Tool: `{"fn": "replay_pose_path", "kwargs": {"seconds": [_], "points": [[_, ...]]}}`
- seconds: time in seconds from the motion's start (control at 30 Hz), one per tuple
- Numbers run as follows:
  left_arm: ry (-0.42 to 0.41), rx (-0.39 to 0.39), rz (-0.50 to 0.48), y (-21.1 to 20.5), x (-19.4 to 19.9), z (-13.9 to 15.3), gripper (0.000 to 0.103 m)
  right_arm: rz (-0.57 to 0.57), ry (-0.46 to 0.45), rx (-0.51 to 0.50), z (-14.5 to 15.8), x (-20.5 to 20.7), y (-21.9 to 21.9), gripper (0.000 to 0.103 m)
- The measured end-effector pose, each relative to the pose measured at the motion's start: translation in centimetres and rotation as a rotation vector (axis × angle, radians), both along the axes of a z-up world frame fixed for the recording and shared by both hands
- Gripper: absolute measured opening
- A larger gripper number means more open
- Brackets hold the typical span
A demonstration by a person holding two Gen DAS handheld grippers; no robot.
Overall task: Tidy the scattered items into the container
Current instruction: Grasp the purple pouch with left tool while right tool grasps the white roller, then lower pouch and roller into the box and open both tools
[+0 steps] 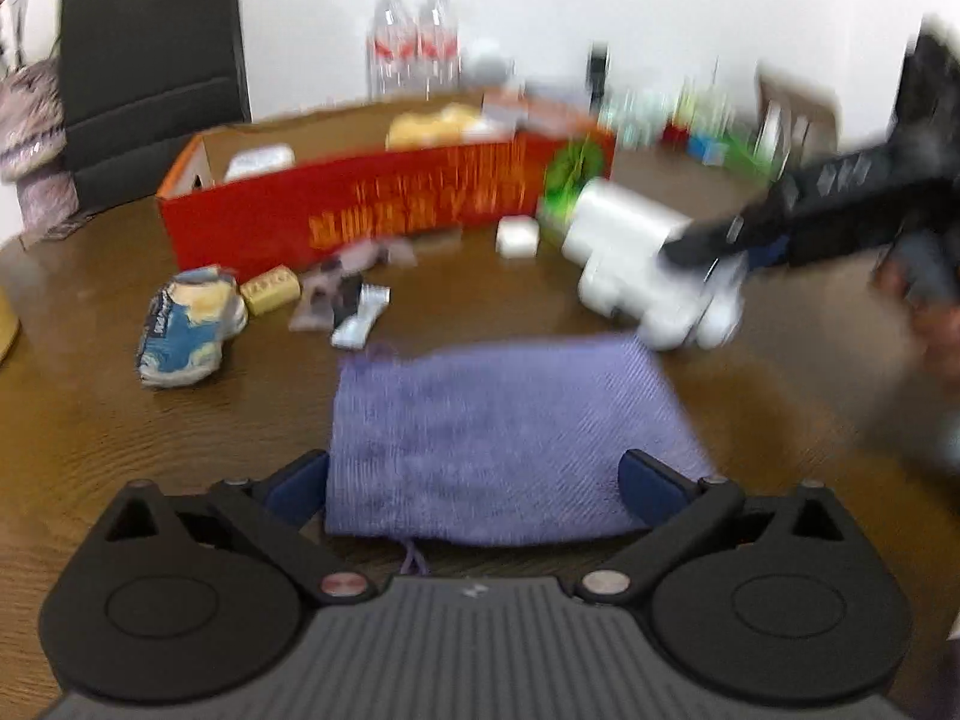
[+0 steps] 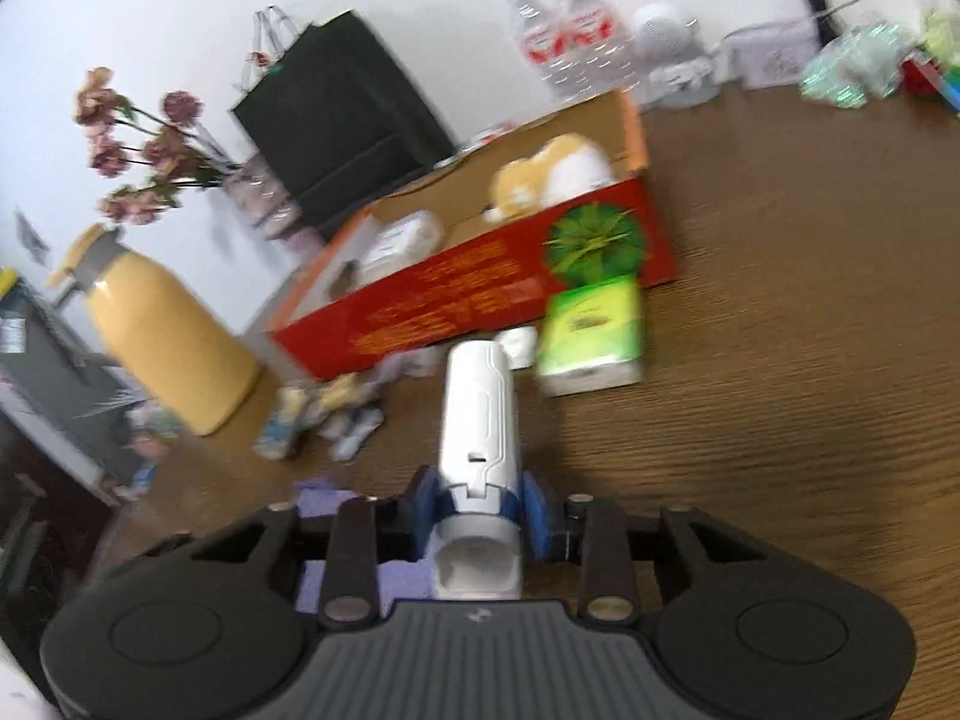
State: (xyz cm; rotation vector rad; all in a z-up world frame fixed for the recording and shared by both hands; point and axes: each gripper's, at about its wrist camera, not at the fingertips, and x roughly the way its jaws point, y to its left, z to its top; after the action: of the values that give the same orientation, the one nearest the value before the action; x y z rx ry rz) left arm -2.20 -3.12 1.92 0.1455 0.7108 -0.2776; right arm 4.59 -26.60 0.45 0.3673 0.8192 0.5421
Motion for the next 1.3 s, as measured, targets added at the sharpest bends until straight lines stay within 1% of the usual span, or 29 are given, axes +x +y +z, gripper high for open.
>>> {"fn": "replay_pose_path", "kwargs": {"seconds": [0.03, 0.07, 0.1, 0.13, 0.17, 0.2, 0.23, 0.27, 0.3, 0.33, 0.37, 0.4, 0.43, 0.47, 0.5, 0.53, 0.57, 0.6, 0.63, 0.67, 0.7, 0.77, 0.83, 0.9, 1.03, 1.13, 1.23, 1.3], "points": [[0.009, -0.004, 0.004, -0.1, 0.2, 0.0, 0.103, -0.019, -0.003, -0.001, -0.2, 0.0, -0.3, 0.052], [0.02, -0.016, 0.016, 0.0, 0.4, -0.1, 0.103, -0.035, 0.0, -0.003, -0.4, 0.2, -0.6, 0.052], [0.023, -0.035, 0.04, 0.4, 0.5, -0.1, 0.101, -0.043, 0.006, -0.017, -0.5, 0.3, -0.7, 0.051], [0.015, -0.053, 0.061, 0.8, 0.4, -0.1, 0.094, -0.046, 0.004, -0.036, -0.7, 0.5, -0.7, 0.053], [0.0, -0.059, 0.079, 1.1, 0.3, -0.1, 0.083, -0.049, -0.005, -0.055, -0.8, 0.6, -0.7, 0.057], [-0.019, -0.039, 0.103, 1.3, 0.1, -0.1, 0.077, -0.055, -0.015, -0.074, -0.7, 0.5, -0.7, 0.058], [-0.04, -0.019, 0.121, 1.4, -0.1, 0.0, 0.067, -0.062, -0.026, -0.098, -0.6, 0.4, -0.5, 0.058], [-0.053, -0.007, 0.139, 1.5, -0.2, 0.1, 0.051, -0.07, -0.045, -0.133, -0.3, 0.2, -0.3, 0.059], [-0.059, -0.002, 0.161, 1.6, -0.2, 0.2, 0.042, -0.076, -0.067, -0.165, 0.0, -0.1, 0.0, 0.061], [-0.06, -0.002, 0.177, 1.8, -0.2, 0.3, 0.027, -0.074, -0.09, -0.191, 0.3, -0.4, 0.3, 0.066], [-0.063, -0.007, 0.189, 1.9, -0.2, 0.5, 0.021, -0.064, -0.11, -0.205, 0.6, -0.8, 0.5, 0.074], [-0.069, -0.014, 0.199, 2.1, -0.3, 0.8, 0.018, -0.051, -0.126, -0.209, 0.8, -1.2, 0.8, 0.077], [-0.078, -0.018, 0.216, 2.3, -0.4, 1.1, 0.007, -0.037, -0.139, -0.207, 0.9, -1.4, 1.2, 0.084], [-0.087, -0.015, 0.24, 2.4, -0.5, 1.5, 0.007, -0.023, -0.143, -0.205, 0.8, -1.5, 1.7, 0.087], [-0.095, 0.001, 0.266, 2.5, -0.5, 1.7, 0.006, -0.011, -0.139, -0.213, 0.6, -1.4, 2.4, 0.087], [-0.111, 0.02, 0.289, 2.4, -0.6, 2.1, 0.004, -0.008, -0.128, -0.238, 0.4, -1.1, 3.1, 0.086], [-0.128, 0.022, 0.299, 2.5, -0.8, 2.5, 0.003, -0.016, -0.116, -0.28, 0.1, -0.7, 3.7, 0.084], [-0.14, 0.014, 0.302, 2.5, -0.9, 2.9, 0.003, -0.029, -0.106, -0.323, -0.2, -0.3, 4.4, 0.08], [-0.147, 0.007, 0.304, 2.6, -1.1, 3.3, 0.003, -0.033, -0.102, -0.347, -0.3, 0.0, 4.8, 0.072], [-0.162, 0.0, 0.304, 2.7, -1.4, 3.7, 0.002, -0.027, -0.103, -0.35, -0.5, 0.1, 5.2, 0.062], [-0.183, -0.003, 0.3, 2.6, -1.8, 4.2, 0.002, -0.029, -0.109, -0.362, -0.5, 0.0, 5.5, 0.058], [-0.229, -0.004, 0.295, 2.6, -2.5, 5.5, 0.002, -0.03, -0.131, -0.397, -0.4, -0.7, 5.9, 0.055], [-0.27, -0.019, 0.269, 2.6, -2.9, 7.2, 0.002, -0.02, -0.14, -0.38, 0.0, -1.6, 5.8, 0.054], [-0.302, -0.022, 0.227, 2.5, -2.7, 8.9, 0.002, -0.025, -0.163, -0.355, 1.0, -2.2, 5.4, 0.054], [-0.351, -0.005, 0.156, 2.1, -0.6, 11.9, 0.002, -0.04, -0.224, -0.328, 3.9, -2.5, 4.8, 0.054], [-0.369, -0.04, 0.117, 2.3, 2.1, 14.6, 0.002, -0.038, -0.274, -0.315, 6.5, -1.8, 4.7, 0.054], [-0.376, -0.08, 0.098, 2.0, 5.9, 17.2, 0.002, -0.038, -0.305, -0.293, 9.3, 0.9, 5.0, 0.054], [-0.372, -0.109, 0.077, 1.8, 9.2, 18.9, 0.002, -0.055, -0.314, -0.278, 10.9, 3.8, 5.6, 0.054]]}}
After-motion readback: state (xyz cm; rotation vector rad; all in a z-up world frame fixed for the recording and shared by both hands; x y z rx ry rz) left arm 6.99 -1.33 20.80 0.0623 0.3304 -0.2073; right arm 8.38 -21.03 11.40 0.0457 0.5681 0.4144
